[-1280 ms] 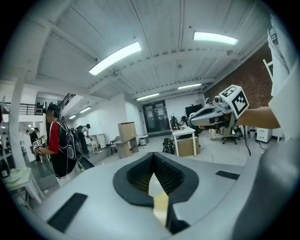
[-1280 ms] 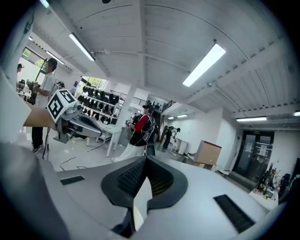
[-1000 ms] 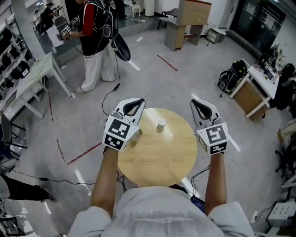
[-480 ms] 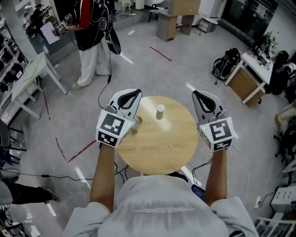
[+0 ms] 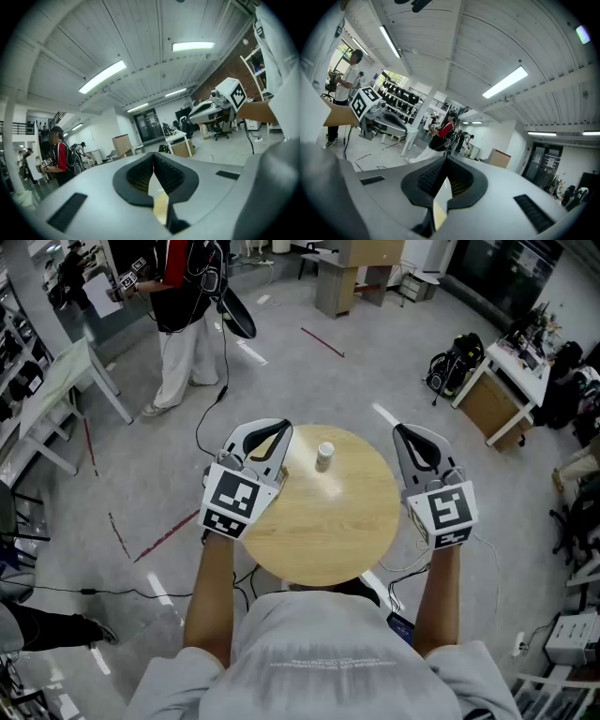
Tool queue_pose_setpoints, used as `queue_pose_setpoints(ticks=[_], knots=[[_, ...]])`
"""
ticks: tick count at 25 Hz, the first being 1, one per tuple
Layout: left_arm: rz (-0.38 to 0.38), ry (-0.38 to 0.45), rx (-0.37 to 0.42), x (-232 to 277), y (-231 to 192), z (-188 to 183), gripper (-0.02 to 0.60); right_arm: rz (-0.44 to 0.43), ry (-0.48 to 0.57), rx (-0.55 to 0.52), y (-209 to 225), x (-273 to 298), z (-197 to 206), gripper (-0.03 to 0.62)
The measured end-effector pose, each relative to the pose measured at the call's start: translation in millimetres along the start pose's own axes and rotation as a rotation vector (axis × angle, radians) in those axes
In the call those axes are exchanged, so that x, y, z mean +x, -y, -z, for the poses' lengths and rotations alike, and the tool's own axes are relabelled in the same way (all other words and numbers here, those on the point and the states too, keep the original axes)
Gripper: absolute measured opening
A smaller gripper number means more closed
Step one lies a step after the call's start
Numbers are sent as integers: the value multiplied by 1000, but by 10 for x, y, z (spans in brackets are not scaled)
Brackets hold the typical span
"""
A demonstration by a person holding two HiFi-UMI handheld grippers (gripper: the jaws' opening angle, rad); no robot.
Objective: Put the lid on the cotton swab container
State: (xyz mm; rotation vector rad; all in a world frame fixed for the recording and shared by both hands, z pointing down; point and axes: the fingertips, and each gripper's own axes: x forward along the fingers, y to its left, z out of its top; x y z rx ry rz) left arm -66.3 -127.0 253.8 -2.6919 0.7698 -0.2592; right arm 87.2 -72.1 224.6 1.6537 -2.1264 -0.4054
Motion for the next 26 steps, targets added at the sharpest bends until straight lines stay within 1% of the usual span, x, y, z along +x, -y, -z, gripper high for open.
queue_pose_setpoints(ticks=[10,18,26], knots=[[12,2,2,-22,41,-17,20,5,1,-4,-23,-70,5,26],[28,1,-22,50,78,33,20,-16,9,-4,-14,-28,33,26],[25,-9,-25,95,48,86,20,-30,2,-5,-34,29,77,26]])
